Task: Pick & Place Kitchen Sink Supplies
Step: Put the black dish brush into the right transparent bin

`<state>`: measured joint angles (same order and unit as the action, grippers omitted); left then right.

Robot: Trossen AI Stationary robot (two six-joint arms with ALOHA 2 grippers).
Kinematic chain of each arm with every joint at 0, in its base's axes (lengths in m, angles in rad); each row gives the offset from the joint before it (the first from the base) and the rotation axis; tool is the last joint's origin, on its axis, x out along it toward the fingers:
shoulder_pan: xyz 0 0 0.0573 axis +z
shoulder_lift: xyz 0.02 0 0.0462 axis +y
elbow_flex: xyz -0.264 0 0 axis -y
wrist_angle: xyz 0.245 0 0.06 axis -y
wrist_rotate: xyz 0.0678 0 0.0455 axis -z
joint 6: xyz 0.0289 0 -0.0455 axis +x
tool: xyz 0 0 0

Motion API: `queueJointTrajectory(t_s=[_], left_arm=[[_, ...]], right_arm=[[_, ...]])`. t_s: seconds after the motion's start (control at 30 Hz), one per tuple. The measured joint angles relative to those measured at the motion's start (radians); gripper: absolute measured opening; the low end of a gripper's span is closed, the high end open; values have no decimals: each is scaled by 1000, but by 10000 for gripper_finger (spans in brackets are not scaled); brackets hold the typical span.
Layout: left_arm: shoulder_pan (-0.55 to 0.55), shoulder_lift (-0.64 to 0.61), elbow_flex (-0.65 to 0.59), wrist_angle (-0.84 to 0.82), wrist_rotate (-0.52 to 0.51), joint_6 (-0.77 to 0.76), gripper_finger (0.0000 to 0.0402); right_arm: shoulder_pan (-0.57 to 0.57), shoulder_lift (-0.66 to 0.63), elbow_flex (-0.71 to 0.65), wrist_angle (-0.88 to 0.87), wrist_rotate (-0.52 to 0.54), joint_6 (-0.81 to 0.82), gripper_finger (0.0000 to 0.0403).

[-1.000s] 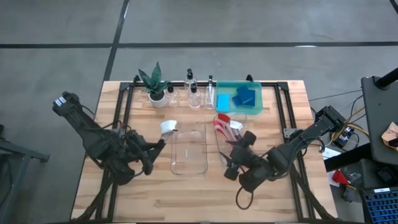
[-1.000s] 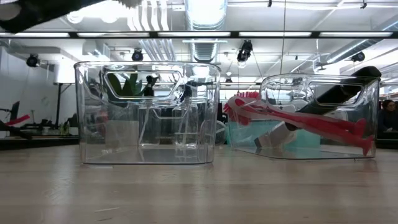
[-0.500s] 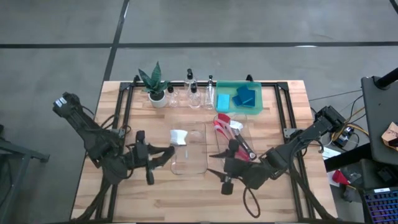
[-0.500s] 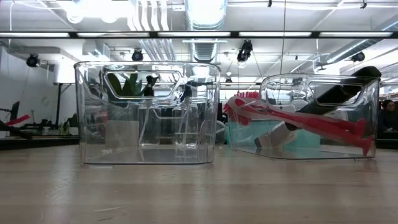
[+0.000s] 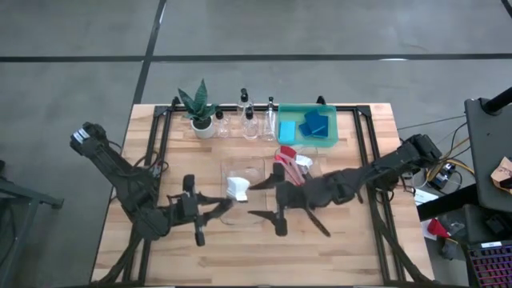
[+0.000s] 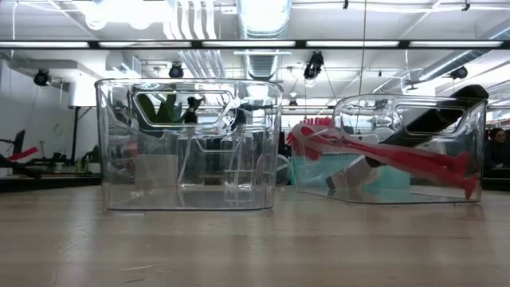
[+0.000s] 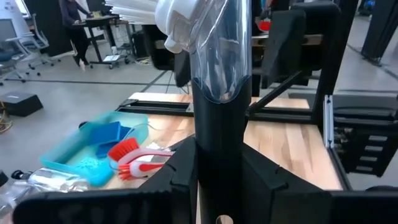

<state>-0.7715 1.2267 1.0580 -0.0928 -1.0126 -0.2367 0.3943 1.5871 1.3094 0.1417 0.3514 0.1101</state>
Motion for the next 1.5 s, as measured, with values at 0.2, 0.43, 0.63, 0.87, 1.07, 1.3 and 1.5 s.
queueJointTrajectory(t_s=[0.2, 0.43, 0.63, 0.87, 1.07, 1.3, 1.5], left_arm=[[21, 22, 0, 62, -1, 21, 79], [66, 53, 0, 182, 38, 102, 76], [91, 61, 0, 295, 81, 165, 79], [143, 69, 0, 342, 198, 172, 79], [145, 69, 0, 337, 210, 179, 79], [145, 69, -1, 284, 222, 174, 93], [145, 68, -7, 287, 238, 168, 120]], right_arm=[[-7, 1, -7, 101, -74, -36, 320], [-36, 1, -8, 124, -72, -18, 309], [-44, 18, -8, 146, -110, -7, 296], [-45, 62, -8, 228, -125, -28, 283], [-46, 64, -8, 264, -124, -60, 259], [-46, 62, -8, 281, -127, -76, 200], [-46, 61, -8, 279, -128, -72, 129]])
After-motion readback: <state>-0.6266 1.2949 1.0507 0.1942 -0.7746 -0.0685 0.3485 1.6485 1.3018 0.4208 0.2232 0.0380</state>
